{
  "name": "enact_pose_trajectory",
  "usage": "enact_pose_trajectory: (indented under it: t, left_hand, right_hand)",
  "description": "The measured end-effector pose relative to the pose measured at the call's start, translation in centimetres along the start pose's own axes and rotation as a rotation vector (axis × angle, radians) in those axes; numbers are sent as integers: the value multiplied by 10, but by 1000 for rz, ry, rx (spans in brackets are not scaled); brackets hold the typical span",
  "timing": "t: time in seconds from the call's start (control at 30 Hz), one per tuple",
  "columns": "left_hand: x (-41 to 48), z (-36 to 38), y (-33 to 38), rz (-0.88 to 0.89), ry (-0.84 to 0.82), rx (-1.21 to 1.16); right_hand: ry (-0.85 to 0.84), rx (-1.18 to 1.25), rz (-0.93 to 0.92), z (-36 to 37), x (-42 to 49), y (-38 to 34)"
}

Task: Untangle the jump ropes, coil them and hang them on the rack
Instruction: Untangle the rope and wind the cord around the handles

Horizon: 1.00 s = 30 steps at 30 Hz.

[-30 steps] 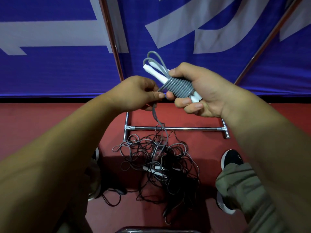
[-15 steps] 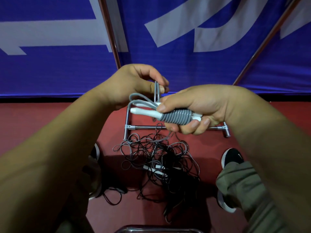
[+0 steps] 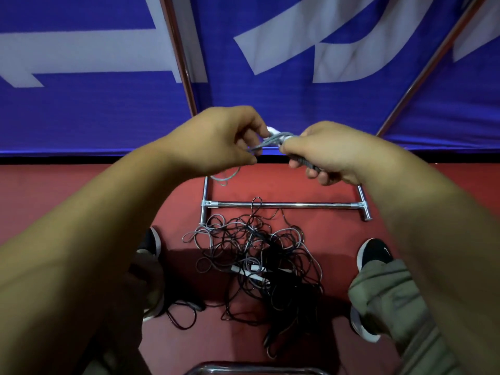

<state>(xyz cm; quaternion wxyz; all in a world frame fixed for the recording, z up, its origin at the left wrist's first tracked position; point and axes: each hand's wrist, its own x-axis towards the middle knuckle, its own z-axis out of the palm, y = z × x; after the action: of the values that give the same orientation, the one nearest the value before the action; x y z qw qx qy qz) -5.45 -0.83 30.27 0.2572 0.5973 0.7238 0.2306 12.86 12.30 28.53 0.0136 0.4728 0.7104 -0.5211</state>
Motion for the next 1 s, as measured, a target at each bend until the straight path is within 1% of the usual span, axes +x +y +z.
enact_pose_trajectory:
  t: [0.17,0.27,0.4,0.47,0.53,0.6,0.7,0.73,0.77,0.8,0.9,1.0]
  left_hand:
    - [2,10,0,-74,27,64]
    - [3,13,-2,-136,12,-3]
    - [6,20,-5,-254,69,-183]
    - [6,20,-6,-292,61,-316]
    - [6,19,-5,-277,14,-477]
    - [6,18,-2,-219,-25,-655]
    - [9,18,-1,-163,-44,-906]
    - [9,18,-1,-145,-53,-953]
    - [9,18,-2,-114,-71,-965]
    - [9,17,-3,-73,-98,-926]
    - [5,13,-6,16,-166,-601]
    - [5,12,-9,-6,-161,-399]
  right_hand:
    - [52,124,-79,6,0,-10]
    - [63,213,-91,11,0,-14]
    - [79,238,-100,16,2,-13]
    - [88,274,-97,16,3,-12]
    - [100,328,-80,13,6,-12]
    - [115,368,-66,11,7,-12]
    - [136,380,-57,10,7,-13]
    - [138,383,-57,10,7,-13]
    - [135,395,-59,9,7,-13]
    - [125,416,-63,8,6,-14]
    - [81,479,-79,3,2,-16]
    - [37,490,-103,2,-3,-16]
